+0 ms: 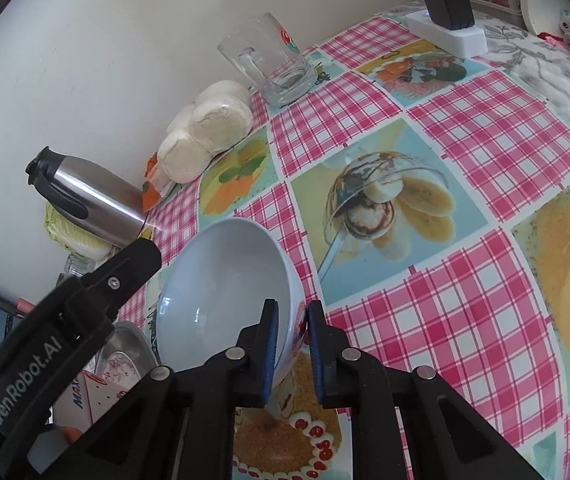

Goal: Organize plates and bowls
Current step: 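Close both tools on the light blue bowl rim, then lift the light blue bowl with both tools over the basin stack, then lower the light blue bowl into the white square bowl, then open both tools to release the light blue bowl rim, then pull both open tools back from the stacked basin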

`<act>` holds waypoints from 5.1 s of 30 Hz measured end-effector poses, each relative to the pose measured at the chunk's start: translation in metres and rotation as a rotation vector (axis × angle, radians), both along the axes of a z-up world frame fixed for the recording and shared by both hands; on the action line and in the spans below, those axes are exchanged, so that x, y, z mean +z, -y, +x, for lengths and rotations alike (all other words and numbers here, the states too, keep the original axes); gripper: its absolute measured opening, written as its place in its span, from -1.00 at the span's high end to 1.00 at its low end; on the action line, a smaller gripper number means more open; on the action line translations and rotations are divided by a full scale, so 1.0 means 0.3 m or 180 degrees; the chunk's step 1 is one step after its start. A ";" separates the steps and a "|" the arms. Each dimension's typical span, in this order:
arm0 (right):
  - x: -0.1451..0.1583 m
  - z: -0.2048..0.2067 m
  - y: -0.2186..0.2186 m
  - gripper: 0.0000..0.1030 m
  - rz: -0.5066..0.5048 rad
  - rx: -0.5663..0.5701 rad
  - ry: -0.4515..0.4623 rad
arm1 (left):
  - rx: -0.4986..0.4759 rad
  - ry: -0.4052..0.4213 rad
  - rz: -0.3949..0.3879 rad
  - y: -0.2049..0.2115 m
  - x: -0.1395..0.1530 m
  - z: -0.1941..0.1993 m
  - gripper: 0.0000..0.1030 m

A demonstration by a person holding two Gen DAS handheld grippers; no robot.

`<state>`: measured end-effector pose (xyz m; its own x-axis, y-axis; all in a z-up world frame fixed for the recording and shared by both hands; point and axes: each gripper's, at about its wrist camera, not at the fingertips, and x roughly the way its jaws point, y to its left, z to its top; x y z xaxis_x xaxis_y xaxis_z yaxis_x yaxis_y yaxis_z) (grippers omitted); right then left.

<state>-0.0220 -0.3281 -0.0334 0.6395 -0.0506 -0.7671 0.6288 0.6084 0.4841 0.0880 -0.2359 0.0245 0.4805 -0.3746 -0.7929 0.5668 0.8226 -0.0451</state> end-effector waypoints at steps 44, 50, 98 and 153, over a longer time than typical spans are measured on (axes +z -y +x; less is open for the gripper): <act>0.023 -0.103 0.103 0.79 0.0003 -0.0271 -0.0152 | -0.0488 -0.0417 0.0195 0.092 -0.122 -0.078 0.63; 0.112 -0.118 0.077 0.79 -0.0118 -0.0302 -0.0020 | -0.0491 -0.0306 0.0037 0.051 -0.034 -0.085 0.63; 0.361 0.103 -0.529 0.71 -0.0534 0.0664 -0.0010 | 0.0460 -0.0711 -0.0848 -0.703 0.137 0.021 0.78; 0.277 -0.160 -0.624 -1.00 -0.1232 0.0748 -0.0251 | 0.0755 -0.0271 -0.0140 -0.957 0.054 -0.149 -0.94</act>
